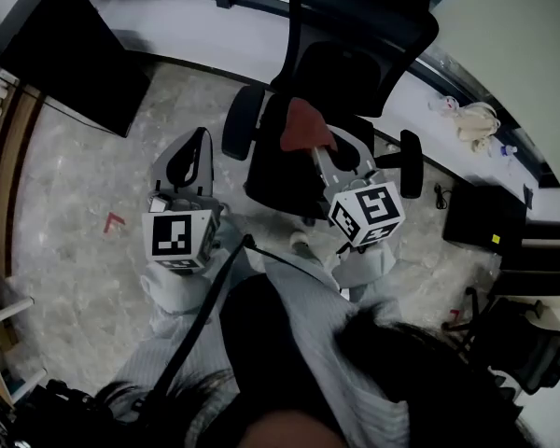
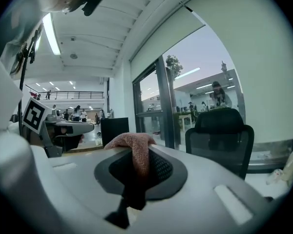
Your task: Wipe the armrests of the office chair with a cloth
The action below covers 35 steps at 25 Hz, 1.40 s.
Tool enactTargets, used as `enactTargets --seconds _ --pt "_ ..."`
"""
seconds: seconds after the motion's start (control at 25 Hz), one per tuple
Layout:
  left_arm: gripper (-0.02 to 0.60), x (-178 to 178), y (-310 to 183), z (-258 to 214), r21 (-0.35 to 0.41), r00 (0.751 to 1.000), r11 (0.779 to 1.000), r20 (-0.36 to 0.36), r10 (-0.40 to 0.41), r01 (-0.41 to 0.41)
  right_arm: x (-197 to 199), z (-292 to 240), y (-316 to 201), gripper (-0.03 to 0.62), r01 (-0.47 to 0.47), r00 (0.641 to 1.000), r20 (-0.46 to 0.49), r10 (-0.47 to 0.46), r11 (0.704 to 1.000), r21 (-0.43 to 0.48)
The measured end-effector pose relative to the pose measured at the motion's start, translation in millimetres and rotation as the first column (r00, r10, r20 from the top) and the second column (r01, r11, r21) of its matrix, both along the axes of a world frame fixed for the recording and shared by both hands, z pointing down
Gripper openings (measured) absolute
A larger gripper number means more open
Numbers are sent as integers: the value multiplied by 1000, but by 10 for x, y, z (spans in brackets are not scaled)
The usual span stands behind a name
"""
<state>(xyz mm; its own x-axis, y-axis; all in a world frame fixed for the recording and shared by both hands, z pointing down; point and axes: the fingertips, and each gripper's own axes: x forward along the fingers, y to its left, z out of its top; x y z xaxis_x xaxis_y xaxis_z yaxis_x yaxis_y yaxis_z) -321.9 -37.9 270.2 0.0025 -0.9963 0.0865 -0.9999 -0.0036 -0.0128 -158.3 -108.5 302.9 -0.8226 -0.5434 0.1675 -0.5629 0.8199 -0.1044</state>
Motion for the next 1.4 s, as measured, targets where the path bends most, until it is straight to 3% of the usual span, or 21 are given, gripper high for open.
enactTargets --seconds 0.16,0.32,0.68,0.88,0.96,1.08,1.4 --pt "3 -599 -210 78 -39 995 994 1 101 -101 -626 147 -198 28 -71 997 -42 70 997 -5" --pt "3 -1002 -375 114 -64 980 978 -1 201 -201 -983 256 -277 28 -170 984 -63 169 985 -16" --pt "3 -1263 -525 518 -108 967 963 -87 240 -248 -1209 846 -471 28 -228 953 -218 208 971 -68" --pt "3 -1371 -487 819 -161 969 958 -98 226 -239 -1455 1673 -764 28 -161 910 -400 109 982 -98" --pt "3 -1406 -497 966 -189 969 953 -112 218 -237 -1603 2218 -704 28 -104 870 -493 6 979 -173" --pt "3 -1438 -471 1148 -228 968 945 -137 209 -236 -1733 2919 -262 28 -44 809 -568 -152 948 -315" --pt "3 -1511 -637 1389 -258 973 944 -158 168 -205 -1671 3043 213 28 -18 824 -531 -199 926 -376"
